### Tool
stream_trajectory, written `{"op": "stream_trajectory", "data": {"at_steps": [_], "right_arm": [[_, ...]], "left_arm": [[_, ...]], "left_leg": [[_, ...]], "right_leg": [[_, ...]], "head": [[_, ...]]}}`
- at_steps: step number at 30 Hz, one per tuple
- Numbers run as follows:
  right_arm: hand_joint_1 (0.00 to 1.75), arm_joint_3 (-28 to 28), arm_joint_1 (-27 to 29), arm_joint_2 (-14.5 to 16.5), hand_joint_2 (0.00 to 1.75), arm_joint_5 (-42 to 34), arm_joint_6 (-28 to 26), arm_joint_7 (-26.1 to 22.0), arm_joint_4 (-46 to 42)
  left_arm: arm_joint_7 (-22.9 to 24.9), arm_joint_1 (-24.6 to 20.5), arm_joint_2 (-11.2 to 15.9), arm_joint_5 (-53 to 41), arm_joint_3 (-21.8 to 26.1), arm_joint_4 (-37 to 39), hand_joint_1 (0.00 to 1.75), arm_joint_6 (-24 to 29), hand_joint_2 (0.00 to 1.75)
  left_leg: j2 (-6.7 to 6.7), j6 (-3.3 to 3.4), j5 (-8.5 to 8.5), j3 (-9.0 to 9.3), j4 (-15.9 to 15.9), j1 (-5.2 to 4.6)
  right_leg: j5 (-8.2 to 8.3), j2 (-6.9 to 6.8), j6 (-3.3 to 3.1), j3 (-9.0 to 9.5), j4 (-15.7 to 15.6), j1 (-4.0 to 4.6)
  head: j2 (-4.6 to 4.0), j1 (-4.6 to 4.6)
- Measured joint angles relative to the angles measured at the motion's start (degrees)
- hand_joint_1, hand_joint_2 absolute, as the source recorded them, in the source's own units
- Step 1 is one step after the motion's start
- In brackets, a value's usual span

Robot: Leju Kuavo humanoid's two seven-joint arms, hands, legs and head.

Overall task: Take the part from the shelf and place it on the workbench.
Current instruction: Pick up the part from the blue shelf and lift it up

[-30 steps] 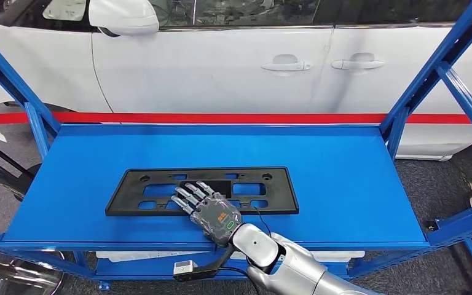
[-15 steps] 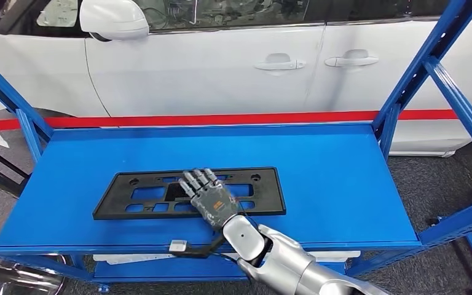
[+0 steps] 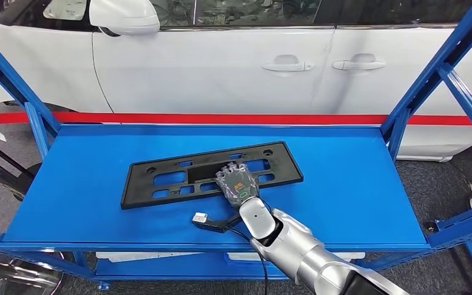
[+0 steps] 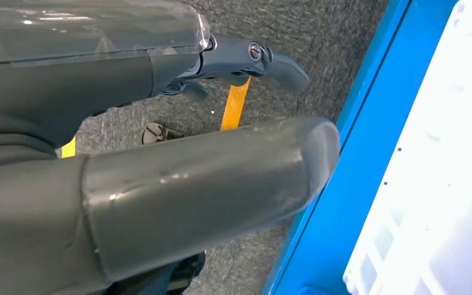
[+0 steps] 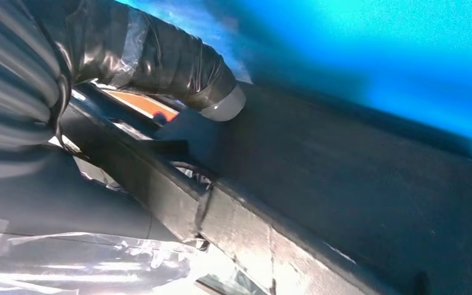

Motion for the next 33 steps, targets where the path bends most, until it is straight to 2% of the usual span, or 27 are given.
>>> {"op": "stream_trajectory", "data": {"at_steps": [1, 2, 4, 6, 7, 8, 10, 11, 12, 13, 15, 16, 17, 18, 20, 22, 23, 25, 26, 27, 28, 29, 31, 32, 33], "right_arm": [[1.68, -0.3, -0.1, 0.1, 1.75, 0.0, 0.0, 0.0, 0.1], [1.68, -0.6, -0.1, 0.2, 1.75, 0.1, 0.0, 0.0, 0.2], [1.68, -0.9, -0.2, 0.3, 1.75, 0.2, 0.0, 0.0, 0.4], [1.68, -1.3, -0.3, 0.5, 1.75, 0.2, 0.0, 0.0, 0.6], [1.68, -1.4, -0.4, 0.6, 1.75, 0.2, 0.0, 0.0, 0.6], [1.68, -1.5, -0.4, 0.7, 1.75, 0.2, 0.0, 0.0, 0.7], [1.71, -1.6, -0.3, 0.8, 1.75, 0.2, 0.1, 0.0, 1.0], [1.72, -1.7, -0.3, 0.8, 1.75, 0.3, 0.1, 0.0, 1.1], [1.72, -1.7, -0.3, 0.8, 1.75, 0.3, 0.1, 0.0, 1.3], [1.72, -1.8, -0.3, 0.8, 1.75, 0.4, 0.1, 0.0, 1.4], [1.72, -2.1, -0.3, 0.8, 1.75, 0.4, 0.0, -0.1, 1.5], [1.71, -2.2, -0.3, 0.8, 1.75, 0.4, -0.1, -0.2, 1.5], [1.72, -2.4, -0.3, 0.8, 1.75, 0.4, -0.2, -0.3, 1.6], [1.73, -2.7, -0.3, 0.8, 1.75, 0.4, -0.3, -0.4, 1.6], [1.75, -3.3, -0.3, 0.8, 1.75, 0.4, -0.5, -0.8, 1.6], [1.75, -4.1, -0.2, 0.7, 1.75, 0.2, -0.9, -1.5, 1.6], [1.75, -4.5, -0.1, 0.7, 1.75, -0.2, -1.2, -2.0, 1.6], [1.75, -5.4, 0.4, 0.4, 1.75, -2.3, -2.5, -3.8, 1.2], [1.75, -6.0, 0.9, 0.2, 1.75, -4.6, -3.4, -5.5, 0.5], [1.75, -6.8, 1.4, -0.2, 1.75, -7.9, -4.2, -7.7, -0.5], [1.75, -7.7, 2.1, -0.6, 1.75, -12.4, -4.9, -10.8, -2.1], [1.75, -8.8, 2.8, -1.2, 1.75, -18.2, -5.2, -14.9, -4.6], [1.75, -11.6, 4.5, -2.7, 1.75, -31.6, -5.4, -24.5, -11.1], [1.75, -13.2, 5.5, -3.5, 1.75, -38.8, -5.2, -29.5, -15.0], [1.75, -14.8, 6.9, -4.3, 1.75, -45.5, -4.8, -33.8, -19.1]], "left_arm": [[0.0, 0.0, 0.0, 0.0, 0.0, 0.0, 0.0, -0.1, 0.0], [-0.1, 0.0, -0.1, 0.0, 0.0, 0.0, 0.0, -0.1, 0.0], [-0.1, 0.0, -0.1, 0.0, 0.0, 0.0, 0.0, -0.2, 0.0], [-0.1, 0.0, -0.1, 0.0, 0.0, 0.0, 0.0, -0.2, 0.0], [-0.1, 0.0, 0.0, 0.0, 0.0, 0.0, 0.0, -0.2, 0.0], [-0.1, -0.1, 0.0, -0.1, 0.0, 0.0, 0.0, -0.2, 0.0], [-0.1, 0.0, 0.0, -0.1, 0.0, 0.0, 0.0, -0.2, 0.0], [-0.1, 0.0, 0.0, -0.1, 0.0, 0.0, 0.0, -0.2, 0.0], [-0.2, 0.1, 0.0, -0.1, 0.0, 0.0, 0.0, -0.3, 0.0], [-0.3, 0.1, 0.0, -0.1, 0.0, 0.0, 0.0, -0.4, 0.0], [-0.7, 0.1, 0.1, -0.1, 0.0, 0.0, 0.0, -0.6, 0.0], [-0.9, 0.1, 0.1, -0.2, 0.0, 0.0, 0.0, -0.7, 0.0], [-1.2, 0.1, 0.1, -0.3, 0.0, 0.0, 0.0, -0.7, 0.44], [-1.6, 0.1, 0.2, -0.4, 0.0, 0.0, 0.0, -0.8, 0.87], [-2.8, 0.1, 0.2, -0.6, 0.0, 0.0, 0.0, -1.2, 1.75], [-4.1, 0.1, 0.2, -1.1, 0.0, 0.0, 0.0, -1.5, 1.75], [-4.5, 0.0, 0.2, -1.4, 0.0, 0.0, 0.0, -1.5, 1.75], [-3.5, 0.0, 0.2, -2.0, 0.0, 0.0, 0.0, -0.7, 1.75], [-2.4, 0.1, 0.2, -2.2, 0.0, 0.0, 0.0, 0.0, 1.75], [-1.0, 0.3, 0.2, -2.4, 0.1, 0.0, 0.0, 0.6, 1.75], [0.4, 0.5, 0.3, -2.4, 0.1, 0.0, 0.0, 1.1, 1.75], [2.2, 0.8, 0.3, -2.5, 0.1, 0.0, 0.0, 1.5, 1.75], [6.4, 1.2, 0.3, -2.5, 0.3, 0.0, 0.0, 2.4, 1.75], [8.2, 1.4, 0.3, -2.6, 0.4, 0.1, 0.0, 2.8, 1.75], [9.4, 1.5, 0.3, -2.7, 0.5, 0.1, 0.0, 3.1, 1.75]], "left_leg": [[-0.07, -0.2, -0.11, -0.06, 0.2, -0.12], [-0.1, -0.47, -0.17, -0.19, 0.3, -0.16], [-0.09, -1.1, -0.19, -0.4, 0.4, -0.26], [-0.04, -1.75, -0.62, -0.48, 0.6, -0.15], [0.0, -2.07, -1.5, -0.95, 1.8, -0.1], [0.03, -2.37, -2.96, -2.01, 4.2, -0.02], [0.06, -2.95, -6.62, -5.63, 11.9, 0.12], [0.06, -3.17, -7.69, -7.27, 15.2, 0.17], [0.06, -3.32, -7.74, -8.1, 16.8, 0.22], [0.08, -3.38, -6.63, -7.79, 16.1, 0.25], [0.12, -3.28, -2.61, -4.34, 8.7, 0.33], [0.12, -3.09, -1.19, -2.42, 4.8, 0.27], [0.1, -2.79, -0.37, -1.09, 2.0, 0.2], [0.08, -2.47, -0.28, -0.51, 0.7, 0.08], [0.04, -1.67, -0.27, -0.43, 0.5, 0.01], [0.19, -0.81, 0.06, -0.25, 0.0, 0.2], [0.28, -0.4, 0.22, -0.17, -0.2, 0.32], [0.4, 0.04, 0.24, -0.19, -0.3, 0.26], [0.41, 0.1, 0.2, -0.18, -0.2, 0.22], [0.42, 0.11, 0.14, -0.14, -0.2, 0.2], [0.42, 0.1, 0.04, -0.05, -0.1, 0.2], [0.42, 0.02, -0.11, 0.13, 0.0, 0.2], [0.42, -0.3, -0.5, 0.58, 0.1, 0.15], [0.41, -0.57, -0.72, 0.76, 0.2, 0.07], [0.38, -0.85, -0.89, 0.86, 0.2, 0.01]], "right_leg": [[1.35, 0.0, -0.32, 1.65, -3.6, 0.14], [1.94, 0.02, -0.58, 2.57, -5.8, 0.32], [1.9, 0.15, -0.83, 2.78, -6.8, 0.6], [2.14, 0.17, -1.24, 3.02, -7.2, 0.27], [2.29, 0.11, -1.55, 3.2, -7.5, 0.06], [2.42, 0.04, -1.81, 3.34, -7.8, -0.12], [2.43, -0.03, -2.07, 3.29, -7.8, -0.06], [2.4, -0.03, -2.09, 3.24, -7.7, -0.03], [2.34, -0.02, -2.08, 3.23, -7.6, -0.03], [2.25, 0.01, -2.04, 3.26, -7.5, -0.04], [1.98, 0.06, -1.77, 3.45, -7.3, -0.08], [1.83, 0.11, -1.54, 3.44, -7.1, 0.02], [1.75, 0.17, -1.27, 3.37, -7.0, 0.13], [1.73, 0.21, -1.01, 3.27, -6.9, 0.22], [1.8, 0.28, -0.42, 3.19, -7.0, 0.31], [0.75, 0.24, 0.19, 2.76, -5.8, 0.23], [-0.62, 0.22, 0.46, 1.83, -3.7, 0.17], [-4.36, 0.19, 0.78, -1.57, 3.6, -0.03], [-5.69, 0.19, 0.89, -3.37, 7.2, -0.07], [-6.14, 0.18, 0.97, -4.57, 9.5, -0.09], [-5.37, 0.18, 0.97, -4.75, 9.5, -0.1], [-3.5, 0.18, 0.87, -3.67, 7.1, -0.1], [0.58, 0.15, 0.37, 0.29, -1.1, 0.03], [1.69, 0.12, 0.13, 1.91, -4.4, 0.16], [1.98, 0.08, -0.09, 2.77, -6.1, 0.34]], "head": [[0.0, 0.0], [0.0, 0.0], [0.0, -0.01], [0.0, -0.01], [0.0, -0.01], [0.0, -0.02], [0.0, -0.02], [-0.01, -0.02], [-0.01, -0.02], [-0.01, -0.03], [-0.01, -0.03], [0.0, -0.02], [0.0, -0.02], [0.0, -0.01], [0.0, -0.01], [0.0, 0.01], [0.0, 0.01], [0.0, 0.01], [-0.01, 0.01], [-0.01, 0.01], [-0.01, 0.02], [-0.01, 0.02], [0.0, 0.02], [0.0, 0.01], [0.0, 0.01]]}}
